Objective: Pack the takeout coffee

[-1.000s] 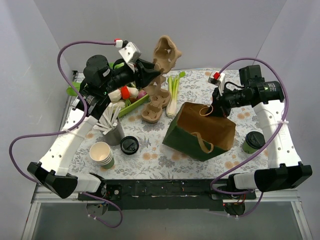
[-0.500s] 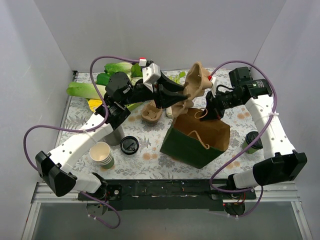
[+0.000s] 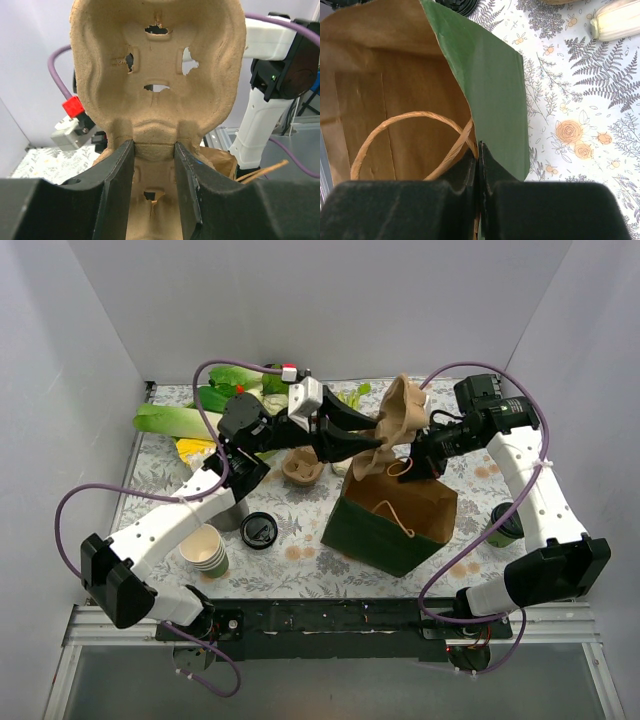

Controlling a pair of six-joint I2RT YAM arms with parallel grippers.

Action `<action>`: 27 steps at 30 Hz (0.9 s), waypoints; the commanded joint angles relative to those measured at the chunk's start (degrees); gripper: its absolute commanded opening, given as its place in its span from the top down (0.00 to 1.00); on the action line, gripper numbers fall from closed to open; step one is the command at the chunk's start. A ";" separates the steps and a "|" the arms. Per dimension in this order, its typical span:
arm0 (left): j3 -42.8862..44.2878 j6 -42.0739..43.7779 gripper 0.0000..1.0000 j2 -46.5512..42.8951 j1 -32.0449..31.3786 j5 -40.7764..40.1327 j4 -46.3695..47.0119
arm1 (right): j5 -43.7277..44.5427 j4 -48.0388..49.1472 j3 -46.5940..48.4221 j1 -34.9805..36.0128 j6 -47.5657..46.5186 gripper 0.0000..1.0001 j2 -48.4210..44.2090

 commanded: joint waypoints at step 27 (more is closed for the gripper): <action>-3.49 13.52 1.00 3.85 -2.63 3.93 -9.00 | 3.92 4.08 8.49 0.43 8.52 0.56 7.10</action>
